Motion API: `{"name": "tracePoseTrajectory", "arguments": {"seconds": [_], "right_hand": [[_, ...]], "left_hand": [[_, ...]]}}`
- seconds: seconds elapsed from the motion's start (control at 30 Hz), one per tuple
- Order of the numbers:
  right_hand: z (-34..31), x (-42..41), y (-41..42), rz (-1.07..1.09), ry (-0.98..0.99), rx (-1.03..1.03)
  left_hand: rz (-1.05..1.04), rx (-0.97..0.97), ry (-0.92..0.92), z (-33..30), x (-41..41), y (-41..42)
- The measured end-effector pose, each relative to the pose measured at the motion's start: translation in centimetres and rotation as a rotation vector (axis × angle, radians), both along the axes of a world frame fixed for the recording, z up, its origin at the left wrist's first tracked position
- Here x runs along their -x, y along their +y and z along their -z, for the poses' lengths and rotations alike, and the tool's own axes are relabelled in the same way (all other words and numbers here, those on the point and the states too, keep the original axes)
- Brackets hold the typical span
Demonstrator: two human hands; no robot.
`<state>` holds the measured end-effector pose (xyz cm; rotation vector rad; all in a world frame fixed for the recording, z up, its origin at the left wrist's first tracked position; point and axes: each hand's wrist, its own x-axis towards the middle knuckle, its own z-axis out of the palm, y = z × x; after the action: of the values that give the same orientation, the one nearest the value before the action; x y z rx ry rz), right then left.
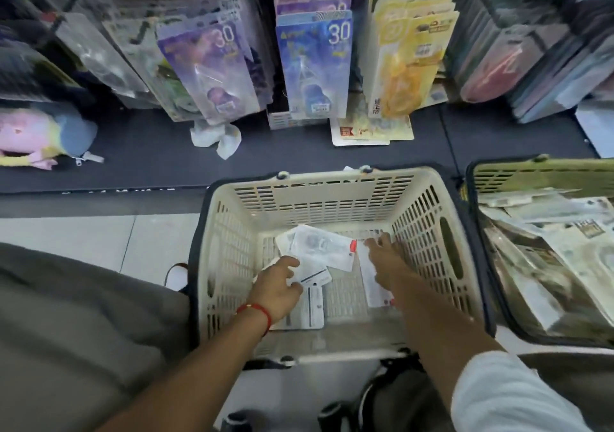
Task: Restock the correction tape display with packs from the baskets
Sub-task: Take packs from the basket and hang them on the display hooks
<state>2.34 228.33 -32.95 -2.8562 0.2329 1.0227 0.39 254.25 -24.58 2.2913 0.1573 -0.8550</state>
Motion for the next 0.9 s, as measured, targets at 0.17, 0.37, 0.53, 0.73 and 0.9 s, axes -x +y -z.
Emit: {"name": "tracePoseTrajectory", "arguments": {"seconds": [0.17, 0.37, 0.53, 0.73, 0.9], "right_hand": [[-2.2, 0.2, -0.6, 0.284, -0.093, -0.401], [-9.0, -1.6, 2.9, 0.094, 0.02, -0.935], [-8.1, -3.1, 6.7, 0.075, -0.026, -0.978], [-1.8, -3.4, 5.1, 0.046, -0.039, -0.396], [0.6, -3.2, 8.6, -0.111, -0.109, -0.182]], "left_hand": [[-0.09, 0.067, 0.016, -0.1, -0.5, -0.5], [-0.558, 0.518, 0.247, -3.0, -3.5, -1.0], [-0.689, 0.545, 0.262, -4.2, -5.2, 1.9], [-0.752, 0.406, 0.044, -3.5, -3.4, 4.7], [-0.663, 0.264, -0.074, -3.4, -2.0, 6.4]]}}
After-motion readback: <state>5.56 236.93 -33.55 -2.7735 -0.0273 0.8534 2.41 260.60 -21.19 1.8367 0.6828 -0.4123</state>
